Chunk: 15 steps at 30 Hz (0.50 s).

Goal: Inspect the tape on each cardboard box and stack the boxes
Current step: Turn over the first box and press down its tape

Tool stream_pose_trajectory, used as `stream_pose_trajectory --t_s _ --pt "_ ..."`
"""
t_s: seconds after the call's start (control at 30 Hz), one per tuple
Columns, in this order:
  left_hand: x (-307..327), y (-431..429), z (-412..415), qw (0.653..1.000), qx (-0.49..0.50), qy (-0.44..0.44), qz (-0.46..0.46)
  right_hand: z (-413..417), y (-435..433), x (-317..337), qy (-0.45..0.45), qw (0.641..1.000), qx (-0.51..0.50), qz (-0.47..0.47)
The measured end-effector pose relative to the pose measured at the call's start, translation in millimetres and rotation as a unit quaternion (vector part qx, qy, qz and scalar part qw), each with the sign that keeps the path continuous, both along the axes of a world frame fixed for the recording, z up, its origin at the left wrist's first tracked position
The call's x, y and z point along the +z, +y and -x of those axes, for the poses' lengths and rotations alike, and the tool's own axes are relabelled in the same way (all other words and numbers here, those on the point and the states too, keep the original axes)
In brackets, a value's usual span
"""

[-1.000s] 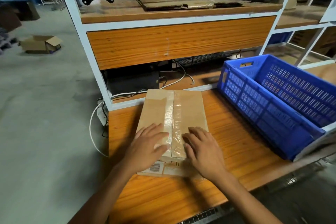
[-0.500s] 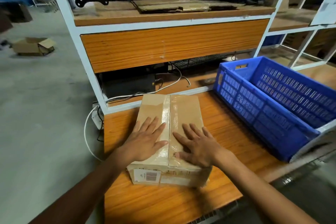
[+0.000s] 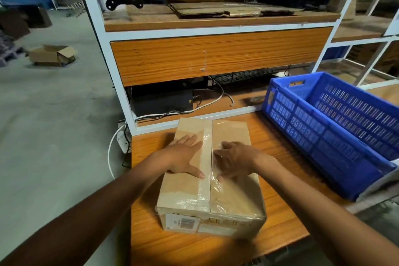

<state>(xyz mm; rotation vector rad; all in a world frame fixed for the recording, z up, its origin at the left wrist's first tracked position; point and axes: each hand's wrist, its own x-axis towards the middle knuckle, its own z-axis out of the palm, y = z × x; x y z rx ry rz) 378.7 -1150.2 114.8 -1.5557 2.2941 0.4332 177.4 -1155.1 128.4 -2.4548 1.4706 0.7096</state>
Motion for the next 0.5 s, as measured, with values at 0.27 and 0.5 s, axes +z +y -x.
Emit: stream_pose_trajectory --t_s 0.27,0.5 --pt "33.5 -45.2 10.3 1.000 0.000 -0.010 0.012 -8.2 -24.7 37.1 -0.059 0.997 -0.044 -0.002" --pt "28.0 -63.6 26.0 0.994 -0.022 -0.104 -0.004 -21.7 -38.5 31.3 -0.033 0.998 -0.033 0.040"
